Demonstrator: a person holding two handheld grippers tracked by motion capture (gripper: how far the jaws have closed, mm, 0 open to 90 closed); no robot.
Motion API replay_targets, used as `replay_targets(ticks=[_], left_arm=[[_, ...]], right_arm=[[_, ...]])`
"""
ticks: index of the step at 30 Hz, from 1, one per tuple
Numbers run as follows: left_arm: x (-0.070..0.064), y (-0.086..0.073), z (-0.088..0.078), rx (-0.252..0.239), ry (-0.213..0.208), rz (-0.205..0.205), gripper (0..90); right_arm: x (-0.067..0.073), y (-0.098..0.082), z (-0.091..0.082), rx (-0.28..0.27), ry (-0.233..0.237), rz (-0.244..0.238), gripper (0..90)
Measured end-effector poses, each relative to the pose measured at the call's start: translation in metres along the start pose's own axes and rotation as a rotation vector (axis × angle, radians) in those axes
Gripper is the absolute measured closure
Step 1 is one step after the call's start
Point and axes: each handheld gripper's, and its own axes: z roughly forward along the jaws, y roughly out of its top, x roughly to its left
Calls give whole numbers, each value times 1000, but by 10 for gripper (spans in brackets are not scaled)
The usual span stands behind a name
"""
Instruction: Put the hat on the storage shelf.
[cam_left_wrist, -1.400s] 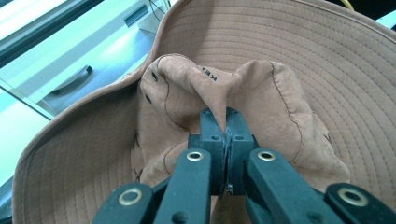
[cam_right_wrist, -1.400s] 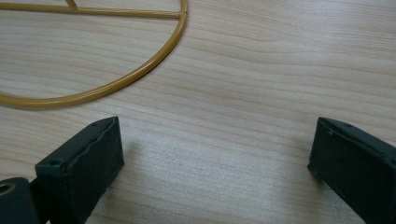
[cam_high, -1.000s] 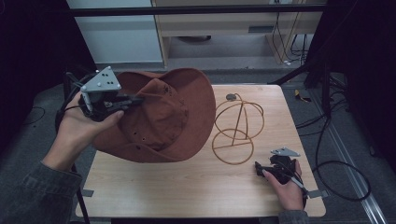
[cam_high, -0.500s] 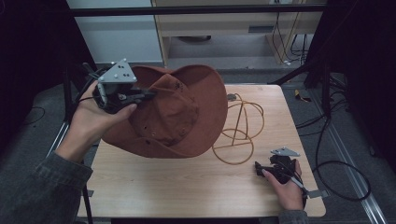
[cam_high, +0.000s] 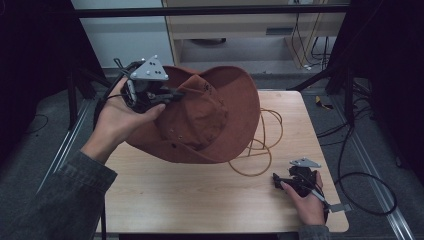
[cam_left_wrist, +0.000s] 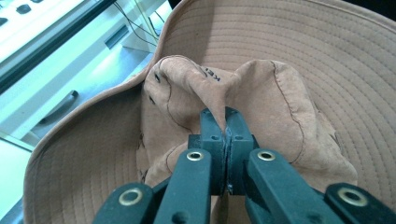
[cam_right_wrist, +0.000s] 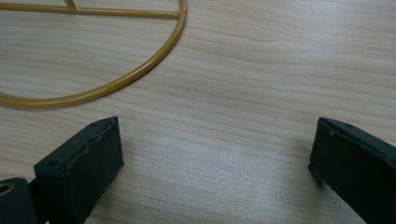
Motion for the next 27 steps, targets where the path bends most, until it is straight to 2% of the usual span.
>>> replay_targets(ticks=[2,12,27], left_arm=[[1,2,2,-6,-8,-4,887],[-9,15,12,3,-27,27,887],[-20,37,29,5,-21,56,887]], right_arm=[[0,0,0,0,0,1,27],[0,0,0,0,1,5,27],[0,0,0,-2,1,0,27]])
